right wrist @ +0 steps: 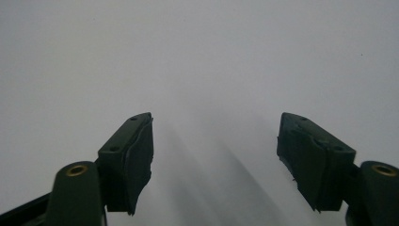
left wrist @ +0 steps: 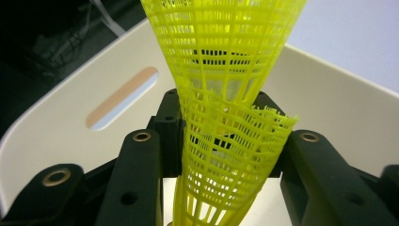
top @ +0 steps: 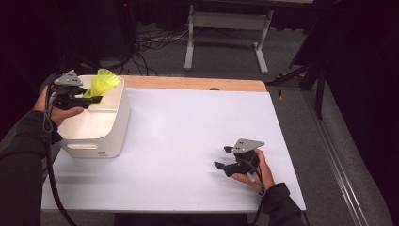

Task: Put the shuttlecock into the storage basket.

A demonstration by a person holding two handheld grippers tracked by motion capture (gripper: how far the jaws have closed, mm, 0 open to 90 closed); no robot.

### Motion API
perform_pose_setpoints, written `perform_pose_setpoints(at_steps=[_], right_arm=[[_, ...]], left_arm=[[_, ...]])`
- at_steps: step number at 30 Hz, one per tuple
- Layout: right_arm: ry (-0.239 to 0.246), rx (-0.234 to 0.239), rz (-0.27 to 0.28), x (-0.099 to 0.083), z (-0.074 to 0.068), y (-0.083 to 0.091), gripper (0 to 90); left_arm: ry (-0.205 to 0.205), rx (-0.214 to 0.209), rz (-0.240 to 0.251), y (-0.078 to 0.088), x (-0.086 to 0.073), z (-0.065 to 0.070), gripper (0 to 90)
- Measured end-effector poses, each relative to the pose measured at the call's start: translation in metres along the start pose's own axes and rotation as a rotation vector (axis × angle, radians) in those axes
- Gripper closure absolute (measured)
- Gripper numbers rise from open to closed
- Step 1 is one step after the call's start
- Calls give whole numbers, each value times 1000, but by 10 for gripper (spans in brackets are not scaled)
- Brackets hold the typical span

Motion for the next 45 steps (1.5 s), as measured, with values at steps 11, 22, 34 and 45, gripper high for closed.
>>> perform_pose_setpoints(at_steps=[11, 22, 34, 45], right_arm=[[-2, 16, -10, -1, -1, -2, 293], [-8, 54, -21, -1, -3, -7, 294], [-20, 74, -31, -2, -2, -11, 299], [-10, 86, -35, -2, -4, -10, 303]], left_arm=[[38, 45, -243, -31, 3, -9, 622], [61, 0, -289, -56, 4, -13, 615], [109, -43, -278, -70, -1, -24, 506], [138, -39, -324, -79, -5, -24, 434]])
Point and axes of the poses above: each handheld gripper's, and its own axes: y roughly backward along the jaws, x roughly out of its top, z roughly to its right, the point moved 2 cm from there along -y, roughly forward along the jaws, and after that the axes turned 15 degrees about -x, right-handed, at the moved point
